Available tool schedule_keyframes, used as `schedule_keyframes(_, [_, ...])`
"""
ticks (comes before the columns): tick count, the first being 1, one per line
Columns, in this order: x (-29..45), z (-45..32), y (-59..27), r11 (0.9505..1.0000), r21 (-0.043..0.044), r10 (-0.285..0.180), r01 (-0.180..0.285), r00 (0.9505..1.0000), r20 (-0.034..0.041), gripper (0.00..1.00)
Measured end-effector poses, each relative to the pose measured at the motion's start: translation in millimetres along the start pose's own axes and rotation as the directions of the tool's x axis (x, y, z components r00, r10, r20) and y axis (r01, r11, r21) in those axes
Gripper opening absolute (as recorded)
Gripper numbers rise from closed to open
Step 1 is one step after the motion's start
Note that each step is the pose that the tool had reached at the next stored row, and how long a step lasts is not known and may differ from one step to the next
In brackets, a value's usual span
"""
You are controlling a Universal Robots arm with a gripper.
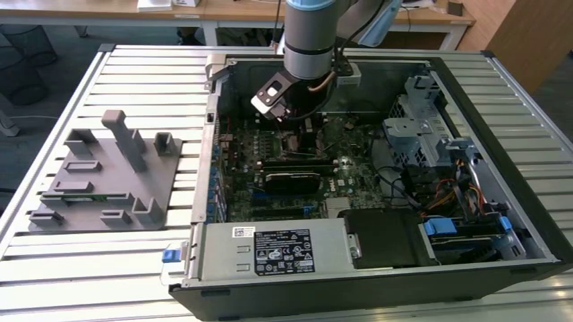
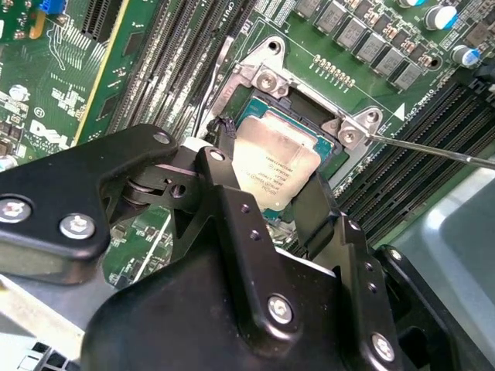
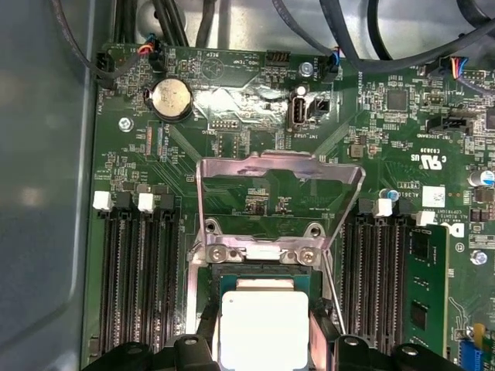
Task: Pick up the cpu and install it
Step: 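Place the cpu into insertion slot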
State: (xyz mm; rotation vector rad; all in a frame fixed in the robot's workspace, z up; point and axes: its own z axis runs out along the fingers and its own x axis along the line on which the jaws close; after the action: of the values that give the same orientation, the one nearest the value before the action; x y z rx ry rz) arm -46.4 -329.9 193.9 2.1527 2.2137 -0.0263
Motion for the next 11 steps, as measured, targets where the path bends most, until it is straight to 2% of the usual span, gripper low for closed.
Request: schedule_keyframes(11, [0.1,3.1,0.8,1.0,0.0002,0.001,-0.001,1.0,-0.0003,0.54])
